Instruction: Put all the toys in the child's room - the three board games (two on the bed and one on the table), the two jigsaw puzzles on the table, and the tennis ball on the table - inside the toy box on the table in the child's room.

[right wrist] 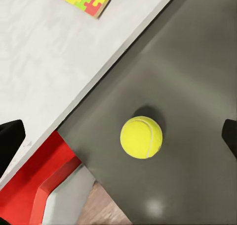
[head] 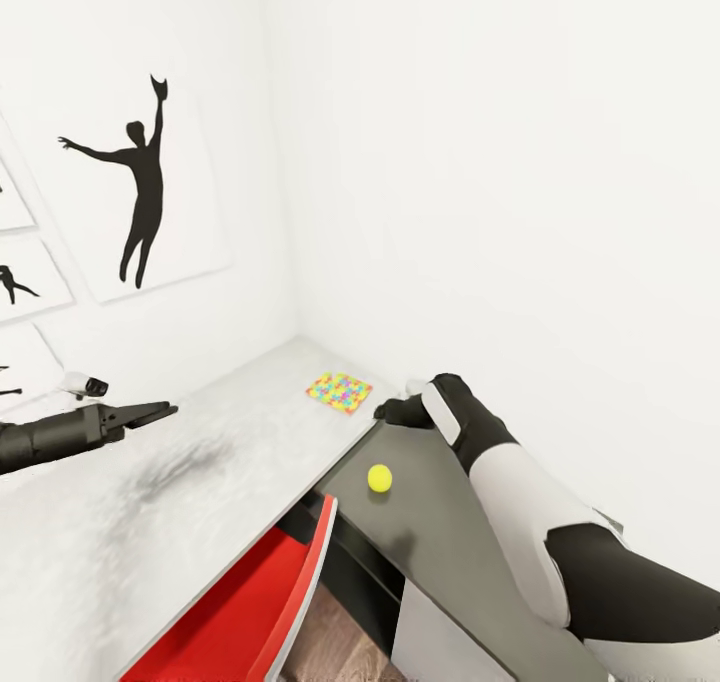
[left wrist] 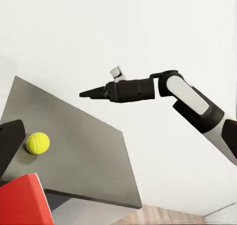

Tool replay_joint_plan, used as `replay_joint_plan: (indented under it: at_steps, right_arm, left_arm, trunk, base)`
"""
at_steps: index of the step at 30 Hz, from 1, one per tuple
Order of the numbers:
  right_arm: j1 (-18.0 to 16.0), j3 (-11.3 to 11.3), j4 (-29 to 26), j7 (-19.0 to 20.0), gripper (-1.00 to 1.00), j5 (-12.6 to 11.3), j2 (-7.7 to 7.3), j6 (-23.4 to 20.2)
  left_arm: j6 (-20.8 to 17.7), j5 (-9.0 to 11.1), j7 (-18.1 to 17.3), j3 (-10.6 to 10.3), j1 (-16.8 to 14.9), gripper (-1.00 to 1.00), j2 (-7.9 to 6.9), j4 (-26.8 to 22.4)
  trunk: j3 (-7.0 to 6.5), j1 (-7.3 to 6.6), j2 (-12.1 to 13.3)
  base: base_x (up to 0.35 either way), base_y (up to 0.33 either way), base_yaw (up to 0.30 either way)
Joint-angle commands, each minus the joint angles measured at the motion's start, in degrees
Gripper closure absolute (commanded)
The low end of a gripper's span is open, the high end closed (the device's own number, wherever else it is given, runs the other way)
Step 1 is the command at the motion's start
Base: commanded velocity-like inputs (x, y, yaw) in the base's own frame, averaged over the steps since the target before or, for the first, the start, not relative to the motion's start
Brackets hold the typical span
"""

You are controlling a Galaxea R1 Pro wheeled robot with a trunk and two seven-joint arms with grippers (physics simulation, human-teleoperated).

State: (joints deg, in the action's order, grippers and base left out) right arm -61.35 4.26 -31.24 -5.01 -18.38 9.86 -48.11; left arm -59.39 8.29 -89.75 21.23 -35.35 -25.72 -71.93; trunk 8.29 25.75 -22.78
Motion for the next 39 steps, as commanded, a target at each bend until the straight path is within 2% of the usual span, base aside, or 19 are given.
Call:
replay_joint_plan:
  at_steps: [1, 5, 10, 17, 26, 39]
  right_arm:
    - [-0.63, 0.27, 0.33, -0.53, -1.00, -0.06, 0.14, -0.10]
    - [-1.71, 0.26, 0.78, -0.53, -1.00, 2.20, 0.14, -0.07]
    - [-2.46, 0.20, 1.06, -0.51, -1.00, 6.04, 0.14, -0.01]
    - [-2.67, 0.21, 1.16, -0.48, -1.00, 7.50, 0.14, 0.03]
    - [-2.72, 0.22, 1.18, -0.44, -1.00, 7.87, 0.14, 0.02]
    - [-2.64, 0.22, 1.18, -0.29, -1.00, 7.75, 0.14, -0.05]
  left_arm:
    - [-0.61, -0.05, -0.25, -2.05, -2.28, -1.00, 0.01, 0.33]
    - [-0.61, 0.00, -0.25, -5.54, -6.07, -1.00, 0.04, 1.36]
    - [-0.61, -0.03, -0.25, -7.84, -9.59, -1.00, 0.07, 4.09]
    - [-0.61, 0.04, -0.25, -8.52, -10.78, -1.00, 0.38, 5.05]
    - [-0.61, -0.19, -0.25, -8.86, -12.26, -1.00, 2.70, 5.21]
    - [-0.61, 0.01, -0.25, -8.86, -12.60, -1.00, 3.23, 5.19]
  trunk:
    - [0.23, 0.03, -0.13]
    - [0.60, 0.03, -0.13]
    - [1.07, 0.03, -0.13]
    - [1.73, 0.03, -0.13]
    - [2.58, 0.03, -0.13]
    - [3.80, 0.03, -0.13]
  base:
    - [0.000, 0.000, 0.000]
    - [0.000, 0.000, 0.000]
    - [0.000, 0.000, 0.000]
    - [0.000, 0.000, 0.000]
    - [0.000, 0.000, 0.000]
    - [0.000, 0.000, 0.000]
